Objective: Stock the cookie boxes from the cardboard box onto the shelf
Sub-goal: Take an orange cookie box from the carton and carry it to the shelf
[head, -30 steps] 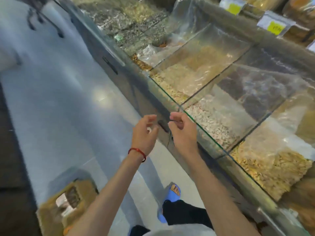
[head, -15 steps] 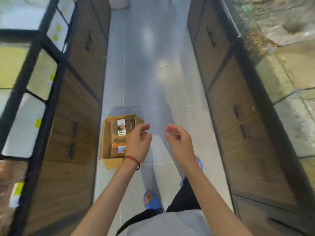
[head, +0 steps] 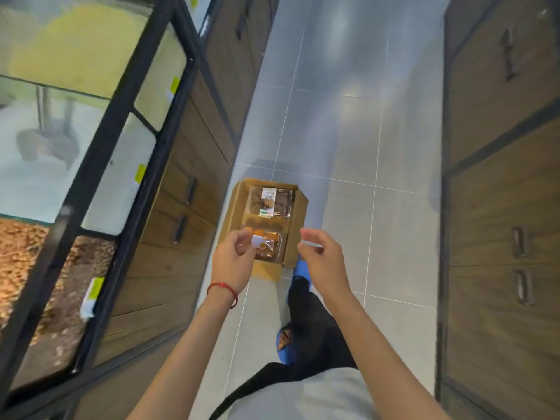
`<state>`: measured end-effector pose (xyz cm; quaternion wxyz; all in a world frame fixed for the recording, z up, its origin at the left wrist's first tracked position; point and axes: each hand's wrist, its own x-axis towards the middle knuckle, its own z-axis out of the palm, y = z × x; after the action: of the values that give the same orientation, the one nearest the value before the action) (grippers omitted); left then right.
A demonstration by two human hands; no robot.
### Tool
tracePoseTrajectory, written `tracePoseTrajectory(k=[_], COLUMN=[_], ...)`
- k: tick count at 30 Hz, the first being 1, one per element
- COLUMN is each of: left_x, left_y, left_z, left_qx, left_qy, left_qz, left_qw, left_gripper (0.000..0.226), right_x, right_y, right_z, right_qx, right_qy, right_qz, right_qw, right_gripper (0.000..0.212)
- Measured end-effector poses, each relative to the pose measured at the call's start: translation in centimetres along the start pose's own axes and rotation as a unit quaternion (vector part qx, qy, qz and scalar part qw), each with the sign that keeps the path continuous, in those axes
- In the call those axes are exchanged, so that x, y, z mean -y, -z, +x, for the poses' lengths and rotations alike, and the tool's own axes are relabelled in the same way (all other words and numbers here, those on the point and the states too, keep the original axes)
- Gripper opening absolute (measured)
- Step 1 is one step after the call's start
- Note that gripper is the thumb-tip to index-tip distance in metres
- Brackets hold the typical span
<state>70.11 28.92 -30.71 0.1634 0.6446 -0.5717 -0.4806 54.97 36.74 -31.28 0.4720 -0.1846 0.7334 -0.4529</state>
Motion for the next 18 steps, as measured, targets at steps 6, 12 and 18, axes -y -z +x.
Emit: tracePoseTrajectory(k=[6, 12, 18], left_x=[0.5, 4.4, 11.6], left_y=[-0.3, -1.5, -3.1], left_z=[8.4, 15.8, 22.6], left_qx=[0.001, 0.037, 0.104], left_qy=[0.096, 0.129, 0.151], left_qz=[-0.012, 0.022, 0.068], left_qw=[0.995, 0.991, 0.981], left_gripper=[0.029, 0.026, 0.027], right_x=[-0.2, -2.3, -8.7], right_y=[-3.2, -6.7, -10.5], right_z=[7.9, 15.8, 23.8], right_qx=[0.062, 0.077, 0.069], right_qy=[-0.070, -0.156, -0.206], right_qz=[-0.064, -0.081, -0.117], right_qw=[0.994, 0.981, 0.969], right_gripper=[0.026, 0.019, 0.018])
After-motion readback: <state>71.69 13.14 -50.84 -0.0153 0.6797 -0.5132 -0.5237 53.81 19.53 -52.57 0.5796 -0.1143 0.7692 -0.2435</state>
